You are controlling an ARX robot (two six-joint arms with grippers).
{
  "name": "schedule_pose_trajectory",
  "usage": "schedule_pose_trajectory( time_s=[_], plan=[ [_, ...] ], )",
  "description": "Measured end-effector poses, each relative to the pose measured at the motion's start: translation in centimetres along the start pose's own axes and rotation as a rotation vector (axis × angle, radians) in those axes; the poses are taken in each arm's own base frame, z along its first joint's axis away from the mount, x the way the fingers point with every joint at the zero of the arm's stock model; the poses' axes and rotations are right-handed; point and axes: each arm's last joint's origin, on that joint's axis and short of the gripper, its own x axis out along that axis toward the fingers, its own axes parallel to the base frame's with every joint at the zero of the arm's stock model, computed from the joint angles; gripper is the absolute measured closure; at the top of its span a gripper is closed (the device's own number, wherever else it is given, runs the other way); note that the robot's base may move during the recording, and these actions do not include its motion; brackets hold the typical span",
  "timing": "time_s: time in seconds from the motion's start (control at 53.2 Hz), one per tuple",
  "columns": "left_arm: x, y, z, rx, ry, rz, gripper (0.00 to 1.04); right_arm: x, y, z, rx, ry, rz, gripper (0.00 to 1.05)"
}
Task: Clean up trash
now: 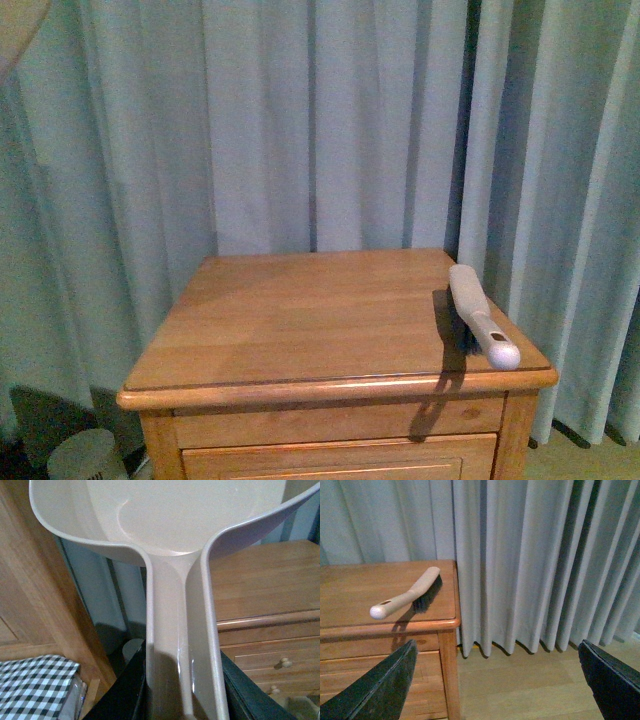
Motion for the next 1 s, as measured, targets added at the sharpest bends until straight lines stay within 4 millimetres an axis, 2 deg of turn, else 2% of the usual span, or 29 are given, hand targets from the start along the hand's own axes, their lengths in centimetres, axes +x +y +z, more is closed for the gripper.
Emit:
schedule_pose_trajectory(
  time_s=[0.056,0.207,0.338,0.451,0.526,0.752,0.883,0.996],
  plan=[
    [0.0,0.0,0.0,-0.007,0.001,0.001,0.78,0.0,0.0,0.0,-0.003,0.0,-0.006,0.07],
    [0.0,0.0,0.0,-0.012,-0.002,-0.007,0.78,1.2,0.5,0.7,-0.173,0.08,-0.352,0.07],
    [0.0,0.0,0.0,-0.014,-0.002,-0.008,0.78,4.3,1.6,3.4,-0.18,0.155,-0.293,0.07],
    [0.0,0.0,0.0,-0.015,-0.002,-0.008,0.78,8.0,3.0,5.9,-0.148,0.241,-0.214,0.07],
    [0.0,0.0,0.0,-0.016,-0.002,-0.008,0.78,11.8,4.7,7.8,-0.084,0.347,-0.131,0.07],
    [0.0,0.0,0.0,-0.017,-0.002,-0.008,0.78,19.6,9.7,9.3,0.084,0.596,-0.005,0.07],
    [0.0,0.0,0.0,-0.017,-0.002,-0.008,0.78,24.0,13.1,8.9,0.209,0.693,0.014,0.07],
    [0.0,0.0,0.0,-0.017,-0.002,-0.008,0.78,26.9,14.7,6.7,0.299,0.78,-0.038,0.07]
  ],
)
